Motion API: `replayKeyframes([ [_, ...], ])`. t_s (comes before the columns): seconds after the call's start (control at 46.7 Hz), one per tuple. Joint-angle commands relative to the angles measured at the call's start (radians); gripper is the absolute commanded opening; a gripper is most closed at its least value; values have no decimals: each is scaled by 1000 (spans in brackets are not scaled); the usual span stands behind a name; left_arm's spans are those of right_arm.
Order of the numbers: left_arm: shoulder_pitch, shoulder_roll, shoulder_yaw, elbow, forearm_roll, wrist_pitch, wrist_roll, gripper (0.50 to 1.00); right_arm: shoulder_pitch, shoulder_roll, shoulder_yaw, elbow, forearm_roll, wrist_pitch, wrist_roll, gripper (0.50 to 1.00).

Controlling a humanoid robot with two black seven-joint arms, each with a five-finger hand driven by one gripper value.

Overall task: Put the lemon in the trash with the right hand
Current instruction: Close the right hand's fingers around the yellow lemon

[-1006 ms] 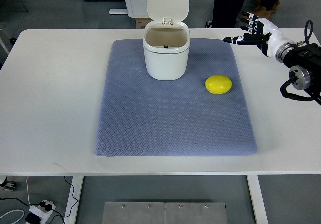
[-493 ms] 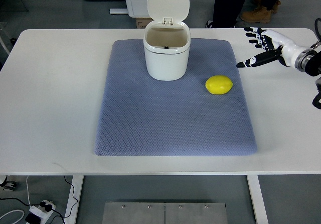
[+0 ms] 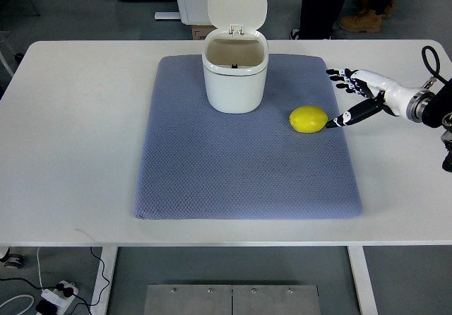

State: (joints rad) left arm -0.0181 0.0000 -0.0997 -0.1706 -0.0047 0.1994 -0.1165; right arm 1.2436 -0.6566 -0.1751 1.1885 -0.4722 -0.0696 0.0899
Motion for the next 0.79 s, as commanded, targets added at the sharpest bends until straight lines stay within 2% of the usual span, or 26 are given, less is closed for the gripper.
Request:
replayKeyframes([
  [0.0, 1, 0, 0, 0, 0, 0, 0, 1000, 17, 23, -6, 0, -28, -22, -13, 1000],
  [0.257, 0, 0, 0, 0, 0, 0, 0, 1000, 125, 135, -173, -6, -86, -111, -13, 1000],
  [0.578, 1, 0, 0, 0, 0, 0, 0, 1000, 152, 184, -261, -17, -137, -114, -13, 1000],
  [0.771, 1, 0, 0, 0, 0, 0, 0, 1000, 152, 195, -281, -53, -177, -114, -13, 958],
])
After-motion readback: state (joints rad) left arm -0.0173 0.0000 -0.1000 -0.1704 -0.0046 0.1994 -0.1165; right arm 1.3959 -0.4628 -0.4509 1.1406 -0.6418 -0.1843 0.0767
